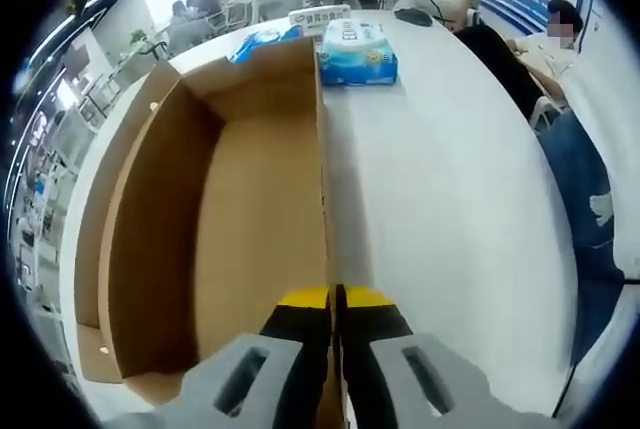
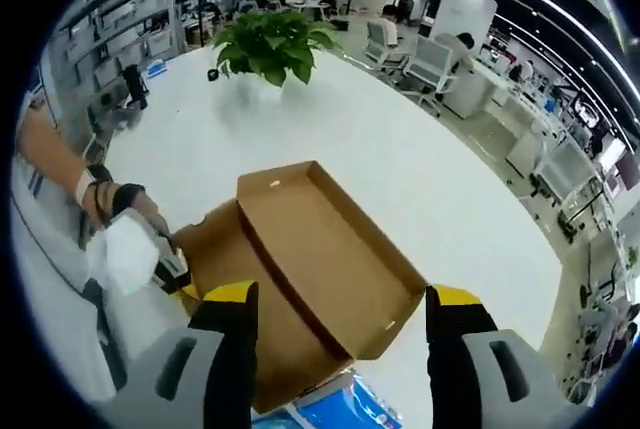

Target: Operate the shoe box by opening the lid, removing the specified soft item, and placing it in the target area until the item is outside and the box remains undamaged.

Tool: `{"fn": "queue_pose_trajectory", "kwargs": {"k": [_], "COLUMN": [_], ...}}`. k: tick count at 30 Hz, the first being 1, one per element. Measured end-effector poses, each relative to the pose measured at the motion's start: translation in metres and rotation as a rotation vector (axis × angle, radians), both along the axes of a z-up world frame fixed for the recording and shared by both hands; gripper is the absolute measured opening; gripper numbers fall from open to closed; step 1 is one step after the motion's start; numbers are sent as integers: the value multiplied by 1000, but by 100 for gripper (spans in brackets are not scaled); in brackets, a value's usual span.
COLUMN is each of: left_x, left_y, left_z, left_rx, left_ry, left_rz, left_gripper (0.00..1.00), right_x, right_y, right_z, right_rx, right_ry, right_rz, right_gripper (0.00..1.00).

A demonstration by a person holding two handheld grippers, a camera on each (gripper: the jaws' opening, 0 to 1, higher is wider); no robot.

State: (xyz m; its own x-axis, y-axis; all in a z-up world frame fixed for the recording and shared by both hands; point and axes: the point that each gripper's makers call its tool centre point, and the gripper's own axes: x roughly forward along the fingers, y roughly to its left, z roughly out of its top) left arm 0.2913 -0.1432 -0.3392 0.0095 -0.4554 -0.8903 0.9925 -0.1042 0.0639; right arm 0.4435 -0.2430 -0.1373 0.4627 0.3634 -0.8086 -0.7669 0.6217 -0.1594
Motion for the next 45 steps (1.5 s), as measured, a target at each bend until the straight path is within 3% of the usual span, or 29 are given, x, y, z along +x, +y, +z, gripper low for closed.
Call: {"fn": "queue_pose_trajectory", "kwargs": {"k": [14,26,36,39,41,45], "left_x": [1,1,1,1,1,1], "left_y": [0,4,4,5,6,6], "left_z": [1,2,2,3,4,2], "left_rx": [-4,-2,-2,-2,1,0], "left_ry": [-1,-1,1,-1,-2,-3], "left_rz": [23,44,47,41,43,41], "left_gripper": [1,1,1,1,1,1], "right_x": [9,31,47,51,56,61], "right_y": [-3,0,3,2,-4,0], "right_z": [-23,-38,-62,-65,-66,-70], "right_rx": [-46,-61,-78,-87,-139,-133], "right_ry": [36,36,52,50,32,39], "right_rz": [33,66,105,115,140,148], "right_gripper": [67,66,63,61,53,52]}}
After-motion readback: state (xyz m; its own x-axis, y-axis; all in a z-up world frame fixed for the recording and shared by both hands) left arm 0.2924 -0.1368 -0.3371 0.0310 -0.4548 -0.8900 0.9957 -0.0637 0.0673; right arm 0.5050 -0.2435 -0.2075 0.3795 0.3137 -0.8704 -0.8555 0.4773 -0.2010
